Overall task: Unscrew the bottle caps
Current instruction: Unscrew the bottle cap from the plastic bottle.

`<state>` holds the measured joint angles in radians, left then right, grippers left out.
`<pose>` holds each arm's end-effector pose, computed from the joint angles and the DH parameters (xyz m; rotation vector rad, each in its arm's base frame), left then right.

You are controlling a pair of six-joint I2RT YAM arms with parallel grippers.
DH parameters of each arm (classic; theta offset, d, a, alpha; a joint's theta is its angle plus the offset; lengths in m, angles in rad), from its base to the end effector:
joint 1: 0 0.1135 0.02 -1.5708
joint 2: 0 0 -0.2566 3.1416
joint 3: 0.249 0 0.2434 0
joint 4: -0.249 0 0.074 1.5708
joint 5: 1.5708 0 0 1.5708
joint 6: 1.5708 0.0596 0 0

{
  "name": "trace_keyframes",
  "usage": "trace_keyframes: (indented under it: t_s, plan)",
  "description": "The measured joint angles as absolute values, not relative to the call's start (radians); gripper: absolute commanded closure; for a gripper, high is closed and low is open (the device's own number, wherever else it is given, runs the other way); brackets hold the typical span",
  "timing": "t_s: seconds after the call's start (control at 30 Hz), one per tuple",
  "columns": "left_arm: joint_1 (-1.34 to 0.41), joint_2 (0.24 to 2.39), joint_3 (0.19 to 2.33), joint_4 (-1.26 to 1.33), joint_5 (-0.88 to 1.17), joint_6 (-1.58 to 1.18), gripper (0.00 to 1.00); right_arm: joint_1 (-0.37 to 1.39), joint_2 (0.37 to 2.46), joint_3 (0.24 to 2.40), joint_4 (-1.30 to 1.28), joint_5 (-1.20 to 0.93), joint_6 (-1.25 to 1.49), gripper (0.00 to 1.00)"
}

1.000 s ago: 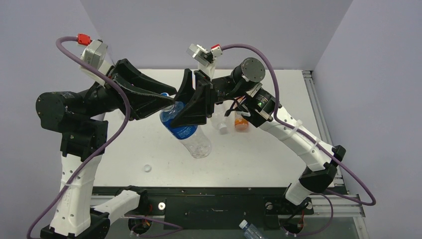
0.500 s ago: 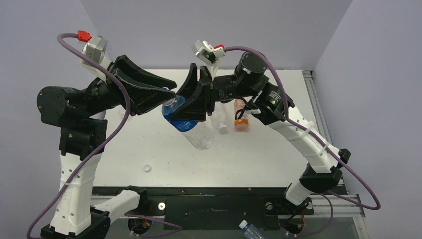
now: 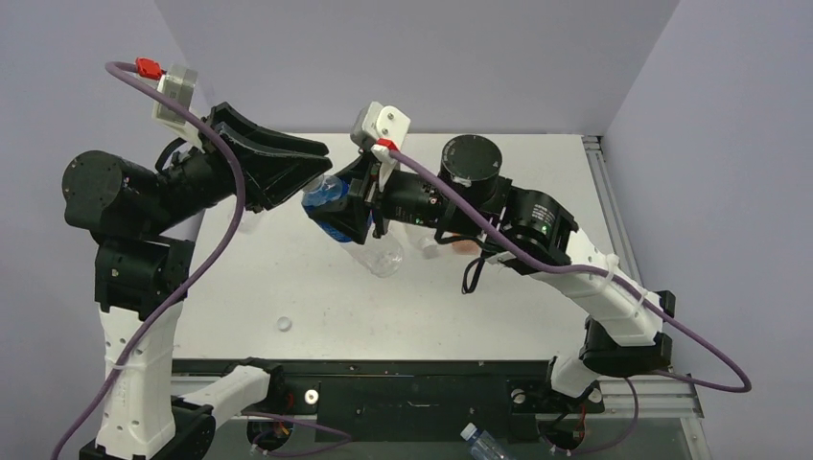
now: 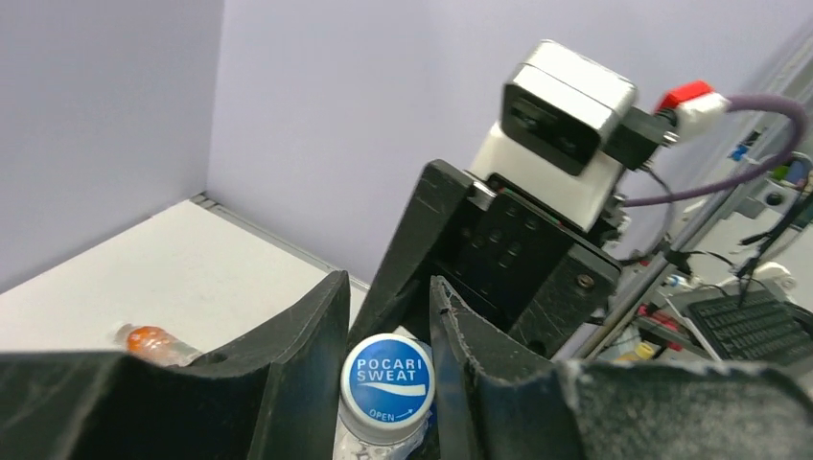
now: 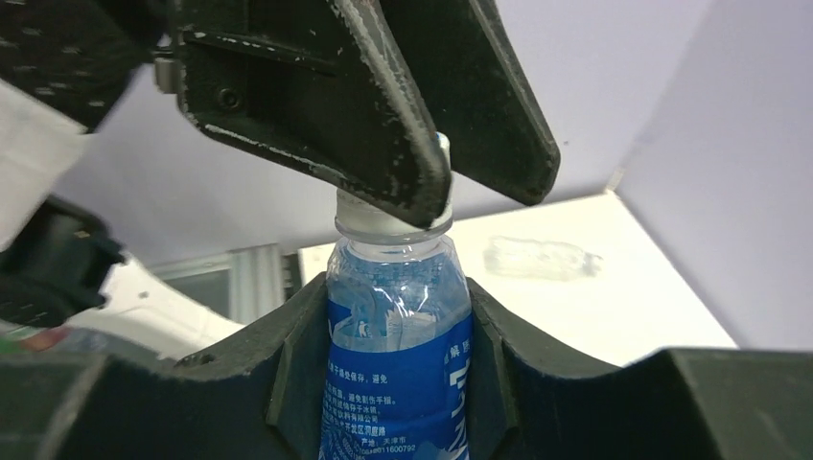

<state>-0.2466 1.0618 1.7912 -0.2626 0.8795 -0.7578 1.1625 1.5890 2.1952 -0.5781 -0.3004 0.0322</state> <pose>0.1157 -0.0765 0.5899 0.5421 1.2938 -1.3310 0.1090 0.2963 0.5574 -1.0987 1.2538 1.1590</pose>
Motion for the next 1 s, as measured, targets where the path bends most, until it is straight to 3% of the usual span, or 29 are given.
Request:
trace_keyframes:
  t_s: [0.17,0.2,0.23,0.27,0.3,0.37,0.57,1.0]
  plan:
    - [-0.248,1.044,1.820,-0.379,0.782,-0.635,1.00,1.285,1.637,2.290,-0.662,0.028,-0.041,1.00]
    - [-0.248,1.039,1.825,-0.398,0.762,-0.612,0.95,1.312,1.661,2.323,-0.678,0.097,-0.057,1.00]
    - [-0.248,1.034,1.830,-0.414,0.746,-0.593,0.67,1.330,1.678,2.345,-0.688,0.144,-0.069,1.00]
    - [-0.247,1.029,1.831,-0.426,0.733,-0.578,0.52,1.343,1.690,2.360,-0.692,0.178,-0.076,1.00]
    - [-0.247,1.024,1.831,-0.433,0.727,-0.565,0.24,1.348,1.696,2.364,-0.694,0.194,-0.082,1.00]
    - [-0.245,1.019,1.820,-0.410,0.737,-0.565,0.01,1.340,1.686,2.337,-0.699,0.213,-0.084,1.00]
    - [-0.245,0.973,1.734,-0.202,0.877,-0.732,0.03,1.198,1.570,2.143,-0.687,0.004,-0.030,1.00]
    - [-0.245,0.966,1.695,-0.011,0.984,-0.882,0.03,1.109,1.502,2.130,-0.596,-0.730,0.109,1.00]
